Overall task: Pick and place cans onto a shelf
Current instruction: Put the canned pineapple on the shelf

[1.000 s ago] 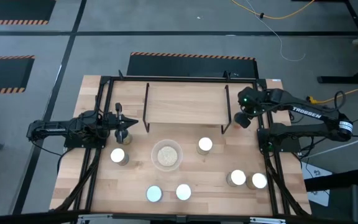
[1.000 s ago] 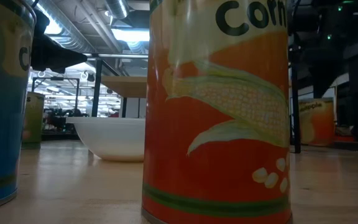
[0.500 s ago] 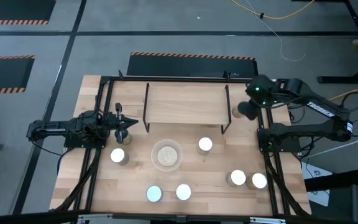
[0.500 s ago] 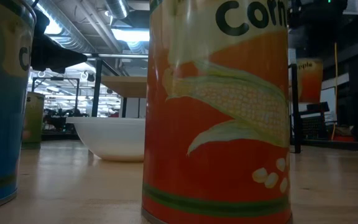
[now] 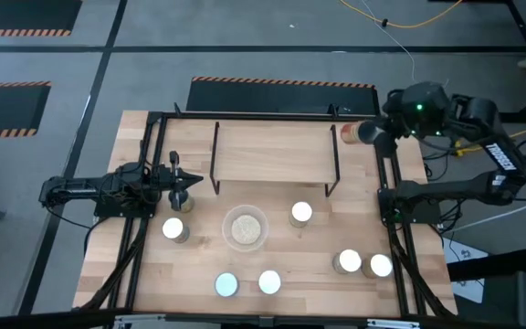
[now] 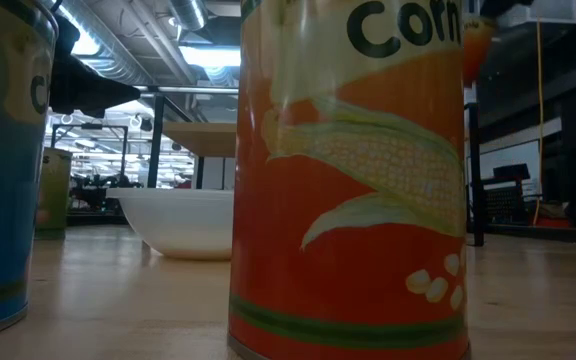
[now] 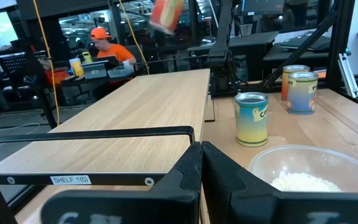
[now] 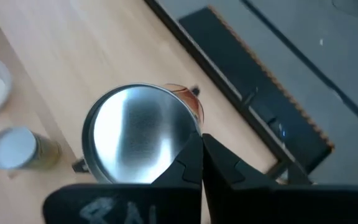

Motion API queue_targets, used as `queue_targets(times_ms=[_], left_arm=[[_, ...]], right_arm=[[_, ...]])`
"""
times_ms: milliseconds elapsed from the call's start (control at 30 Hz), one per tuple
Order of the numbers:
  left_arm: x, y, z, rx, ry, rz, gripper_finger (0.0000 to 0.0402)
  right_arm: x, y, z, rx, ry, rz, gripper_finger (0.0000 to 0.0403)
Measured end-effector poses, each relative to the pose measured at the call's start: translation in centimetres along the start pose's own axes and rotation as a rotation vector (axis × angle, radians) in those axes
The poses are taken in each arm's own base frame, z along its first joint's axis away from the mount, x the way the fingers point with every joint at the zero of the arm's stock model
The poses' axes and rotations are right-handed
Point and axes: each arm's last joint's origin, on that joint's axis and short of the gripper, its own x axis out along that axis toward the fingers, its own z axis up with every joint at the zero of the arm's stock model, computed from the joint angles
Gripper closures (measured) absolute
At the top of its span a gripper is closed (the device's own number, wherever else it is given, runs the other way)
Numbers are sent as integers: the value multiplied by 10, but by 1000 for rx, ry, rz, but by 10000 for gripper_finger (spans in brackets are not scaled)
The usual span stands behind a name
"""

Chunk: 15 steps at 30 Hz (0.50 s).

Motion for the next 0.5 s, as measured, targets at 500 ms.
queue_targets(times_ms=[500], left_arm=[[0,0,0,0,0,0,401]], right_arm=[[39,17,83,-283,17,138,400]])
